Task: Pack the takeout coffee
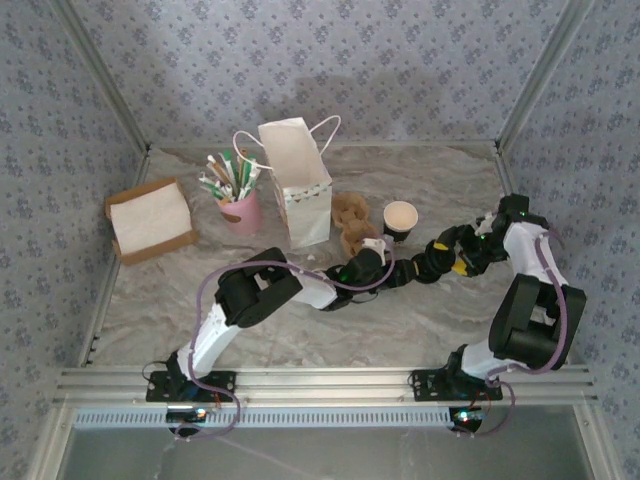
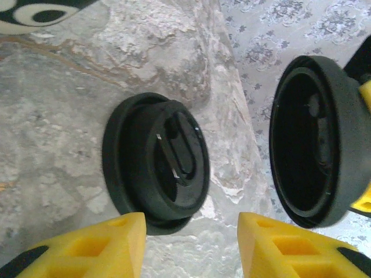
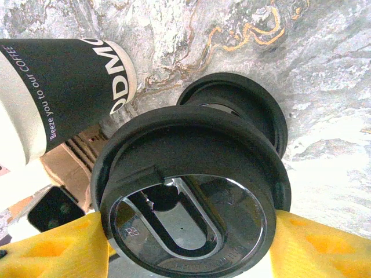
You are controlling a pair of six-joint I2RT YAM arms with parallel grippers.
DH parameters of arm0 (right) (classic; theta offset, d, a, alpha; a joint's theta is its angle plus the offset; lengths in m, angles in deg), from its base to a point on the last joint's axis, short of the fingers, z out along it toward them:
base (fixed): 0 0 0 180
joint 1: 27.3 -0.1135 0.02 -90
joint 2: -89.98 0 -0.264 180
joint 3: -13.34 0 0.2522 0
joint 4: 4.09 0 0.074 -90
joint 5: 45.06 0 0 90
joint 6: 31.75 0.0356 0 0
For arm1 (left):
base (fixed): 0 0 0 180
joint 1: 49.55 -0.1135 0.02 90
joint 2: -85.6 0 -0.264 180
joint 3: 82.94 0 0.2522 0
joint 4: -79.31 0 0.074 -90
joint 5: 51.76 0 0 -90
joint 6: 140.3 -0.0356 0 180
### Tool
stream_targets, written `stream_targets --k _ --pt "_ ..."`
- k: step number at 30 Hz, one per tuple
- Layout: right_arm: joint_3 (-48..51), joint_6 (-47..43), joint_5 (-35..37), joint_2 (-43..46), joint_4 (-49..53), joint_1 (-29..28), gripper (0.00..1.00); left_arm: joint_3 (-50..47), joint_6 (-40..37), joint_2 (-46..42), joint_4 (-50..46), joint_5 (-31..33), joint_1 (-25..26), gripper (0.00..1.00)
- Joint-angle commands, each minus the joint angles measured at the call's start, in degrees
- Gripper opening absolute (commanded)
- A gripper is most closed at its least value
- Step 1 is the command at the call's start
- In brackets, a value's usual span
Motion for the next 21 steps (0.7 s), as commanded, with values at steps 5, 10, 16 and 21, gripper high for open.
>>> stream_targets --k 5,10,16,21 --pt "-1.37 0.39 1.07 2.57 2.24 -0.85 0.66 -3.67 -3.12 -8.15 -0.17 1.19 -1.26 0.47" --pt "-1.35 0.31 0.66 2.62 2.24 -0.9 0.66 -7.96 -2.38 -8.5 1.92 1.65 -2.84 0.47" --pt "-1.31 0.3 1.19 3.78 2.32 -1.62 0.66 -10.6 -5.3 -13.75 -1.08 1.39 -3.34 0.49" --pt "-1.3 -0.05 3.11 7.26 3.11 -4.6 0.66 -10.88 -12.58 -24.5 -14.82 2.72 -2.41 0.58"
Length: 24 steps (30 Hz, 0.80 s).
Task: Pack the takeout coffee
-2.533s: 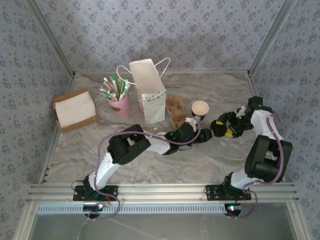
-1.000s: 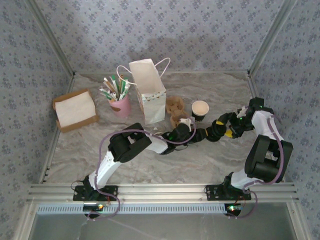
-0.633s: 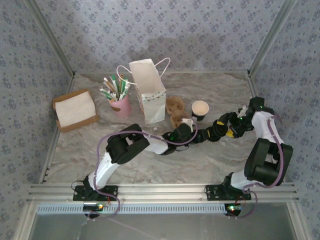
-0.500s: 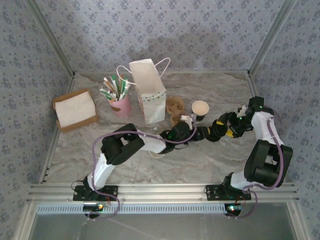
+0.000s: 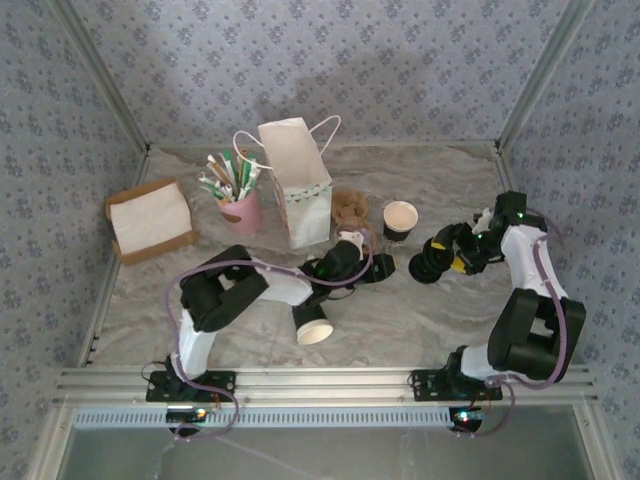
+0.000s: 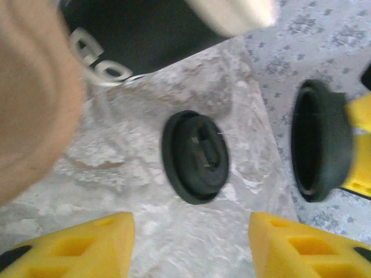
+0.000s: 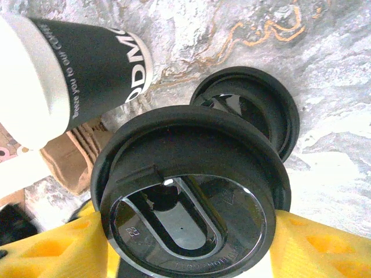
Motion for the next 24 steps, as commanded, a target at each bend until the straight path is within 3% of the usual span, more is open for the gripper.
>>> stream_targets --k 1,4,8,12,16,24 --pt "-1.28 -0.1 2.21 3.7 2.42 -2.47 0.66 0.89 -7.3 -10.63 -10.12 1.52 0.87 0.61" --pt "-1.63 -0.24 3.19 6.68 3.58 -5.01 0.66 0.54 -13.22 -18.61 -24.48 4.3 2.15 0.74" --pt "-2.38 0.31 5.78 10.88 5.03 -9.54 0.66 -0.11 -20.1 -28.92 -45.08 12.51 5.83 0.88" --pt "-3.51 0.58 7.1 14.38 6.48 -15.21 0.66 -2.91 -21.4 -38.78 -62.69 17.91 8.82 0.9" --pt "-5.91 0.33 8.68 16.37 8.45 -21.1 0.66 -5.5 -17.64 -48.23 -77.07 21.49 11.78 0.88" --pt "-8.49 1.88 10.68 15.63 8.85 -29.83 0.66 -9.49 -10.49 -55.85 -93.48 19.28 16.96 0.81"
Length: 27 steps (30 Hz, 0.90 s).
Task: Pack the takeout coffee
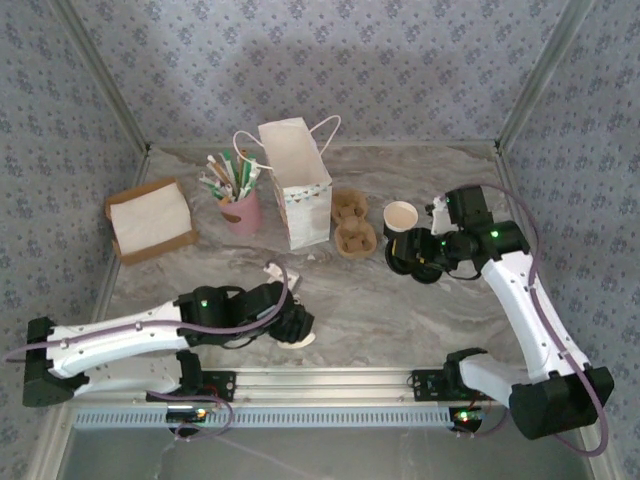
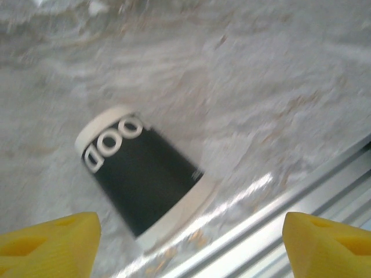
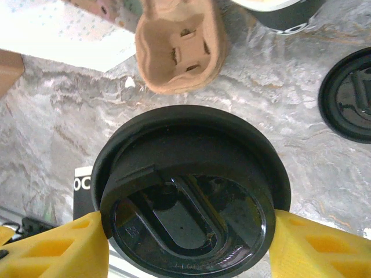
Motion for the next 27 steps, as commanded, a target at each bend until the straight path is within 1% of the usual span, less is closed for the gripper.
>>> stream_targets --k 1,5,7,9,13,19,27 --pt "-1.96 1.49 1.89 -0.44 1.68 -2.14 0.66 -1.6 2.97 0.59 -10.59 -0.51 1.54 0.81" --pt "-1.98 2.0 2.12 -0.89 1.06 -3.79 0.66 -1.5 3.28 5.24 -13.95 0.32 2.28 0.81" --pt "-1.82 2.06 2.24 -1.12 0.88 -3.99 0.66 -1.45 2.55 8.26 -14.75 0.67 2.26 0.79" --pt "-1.87 2.13 2.12 -1.33 0.87 -4.07 0.66 -1.15 1.77 10.84 -14.41 0.72 2.31 0.75" --pt "-1.59 2.49 1.3 -1.35 1.19 -3.99 0.66 0.13 0.04 15.75 -14.17 0.86 2.35 0.73" --pt "-1.11 2.03 1.02 -1.51 1.21 -3.65 0.66 0.57 -0.71 19.48 -13.14 1.67 2.28 0.67" --pt "-0.42 1.86 0.25 -1.29 0.88 -3.18 0.66 3.07 -0.77 23.89 -13.28 4.69 1.72 0.5"
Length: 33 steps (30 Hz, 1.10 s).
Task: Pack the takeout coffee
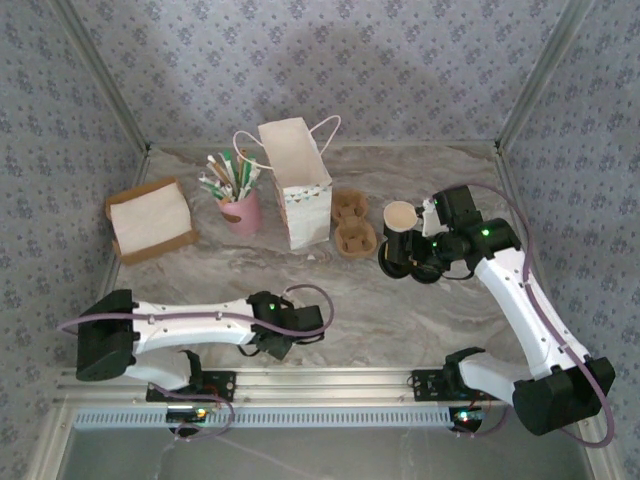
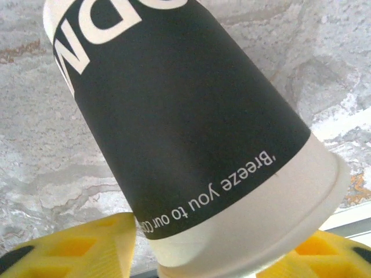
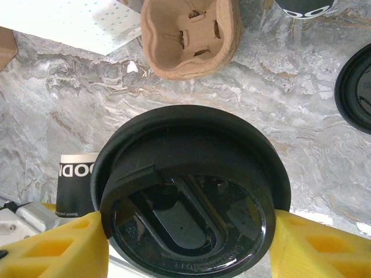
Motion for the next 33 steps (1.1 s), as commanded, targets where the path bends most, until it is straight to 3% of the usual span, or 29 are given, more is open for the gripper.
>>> stream_targets --k 1,9,16,26,33 --pt "0.12 0.19 -1.16 0.09 0.64 0.48 0.66 2.75 -0.36 1.2 -1.11 2.38 -0.19 0.48" --pt "0.43 -0.33 -1.74 1.23 1.05 1.15 0.66 6.13 -0.88 1.25 -0.58 2.44 -3.01 0.2" --pt "1.5 -0.96 -2.78 2.09 1.05 2.29 0.66 7.02 -1.04 1.15 -0.54 1.59 -5.83 0.05" --pt "2.29 -1.27 -4.54 3.18 0.65 3.44 0.66 13.87 -0.65 1.27 -6.45 2.25 -7.78 0.0" --pt "0.94 -1.85 -5.32 4.02 1.87 3.84 0.66 17.5 0.61 -2.49 -4.11 -12.5 -14.26 0.0"
